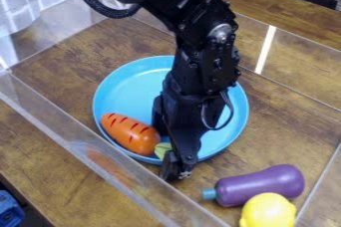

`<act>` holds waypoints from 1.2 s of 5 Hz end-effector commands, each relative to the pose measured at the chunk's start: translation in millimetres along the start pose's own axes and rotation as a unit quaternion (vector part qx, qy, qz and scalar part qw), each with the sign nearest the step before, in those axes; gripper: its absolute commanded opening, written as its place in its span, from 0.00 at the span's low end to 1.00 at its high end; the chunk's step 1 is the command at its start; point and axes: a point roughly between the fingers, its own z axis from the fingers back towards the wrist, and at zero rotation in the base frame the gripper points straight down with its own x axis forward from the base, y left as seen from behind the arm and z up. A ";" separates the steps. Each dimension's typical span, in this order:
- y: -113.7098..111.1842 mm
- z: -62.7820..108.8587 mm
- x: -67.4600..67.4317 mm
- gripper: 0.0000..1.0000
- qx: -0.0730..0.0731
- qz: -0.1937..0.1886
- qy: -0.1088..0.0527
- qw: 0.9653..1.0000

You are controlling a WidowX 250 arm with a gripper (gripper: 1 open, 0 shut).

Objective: Remove the carrot from the blue tray and put it on the table

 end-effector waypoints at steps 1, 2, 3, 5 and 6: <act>-0.9 -1.4 -0.7 1.00 0.002 0.009 -0.001 1.000; -0.6 -2.4 -0.9 1.00 0.003 0.012 0.000 1.000; -0.2 -3.4 -1.0 1.00 0.004 0.016 0.001 1.000; 0.4 -4.8 -1.3 1.00 0.005 0.021 0.002 1.000; 0.8 -5.1 -1.3 1.00 0.006 0.024 0.002 1.000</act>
